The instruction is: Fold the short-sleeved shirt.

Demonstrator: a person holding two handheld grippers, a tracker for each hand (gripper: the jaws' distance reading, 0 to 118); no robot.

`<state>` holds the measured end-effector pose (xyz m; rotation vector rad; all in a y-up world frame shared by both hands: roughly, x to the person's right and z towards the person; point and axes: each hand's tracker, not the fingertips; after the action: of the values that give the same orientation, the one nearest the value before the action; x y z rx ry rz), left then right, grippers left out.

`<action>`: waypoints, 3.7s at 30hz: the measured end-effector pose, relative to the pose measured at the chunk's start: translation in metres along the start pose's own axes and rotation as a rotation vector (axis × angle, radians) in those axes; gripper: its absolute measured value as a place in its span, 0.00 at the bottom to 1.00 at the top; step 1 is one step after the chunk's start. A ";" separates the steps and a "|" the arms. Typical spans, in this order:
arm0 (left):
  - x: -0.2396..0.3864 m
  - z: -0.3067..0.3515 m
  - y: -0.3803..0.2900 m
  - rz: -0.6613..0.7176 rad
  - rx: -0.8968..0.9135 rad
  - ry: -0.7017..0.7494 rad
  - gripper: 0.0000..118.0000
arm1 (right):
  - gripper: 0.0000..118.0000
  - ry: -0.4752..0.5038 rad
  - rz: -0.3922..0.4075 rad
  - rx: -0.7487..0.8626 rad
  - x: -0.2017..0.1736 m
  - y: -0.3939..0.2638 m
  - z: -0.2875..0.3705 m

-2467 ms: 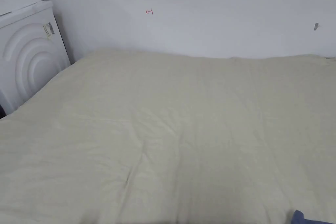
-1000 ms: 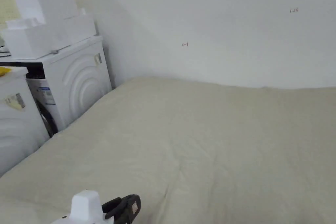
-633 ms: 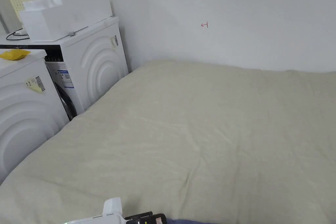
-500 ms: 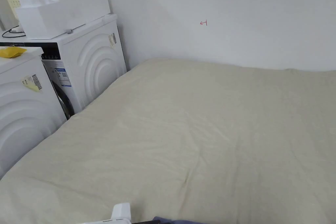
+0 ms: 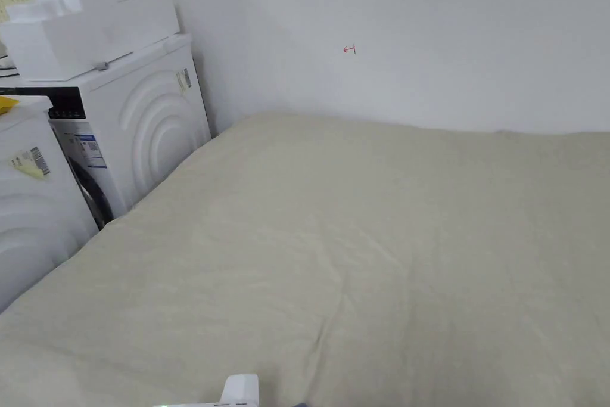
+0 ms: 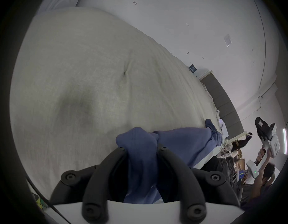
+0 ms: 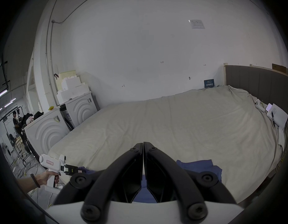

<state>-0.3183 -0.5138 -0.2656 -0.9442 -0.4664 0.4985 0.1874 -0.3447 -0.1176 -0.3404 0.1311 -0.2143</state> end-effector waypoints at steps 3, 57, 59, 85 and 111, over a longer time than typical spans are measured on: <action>-0.002 0.017 0.012 0.051 0.045 -0.014 0.19 | 0.01 -0.007 -0.018 0.003 0.006 0.000 0.001; 0.168 -0.141 -0.034 -0.062 -0.099 -0.103 0.05 | 0.01 -0.114 -0.145 -0.045 0.044 -0.026 0.025; 0.173 -0.156 -0.036 -0.067 -0.120 -0.107 0.04 | 0.01 -0.122 -0.143 -0.045 0.044 -0.026 0.026; 0.011 -0.021 0.023 0.243 0.077 -0.223 1.00 | 0.01 -0.031 -0.130 -0.063 0.033 -0.027 0.019; 0.018 0.076 0.071 0.068 0.280 0.077 0.16 | 0.01 -0.039 -0.163 -0.083 0.042 -0.033 0.009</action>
<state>-0.3618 -0.4195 -0.2849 -0.7082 -0.2869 0.5708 0.2237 -0.3815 -0.1018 -0.4382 0.0740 -0.3645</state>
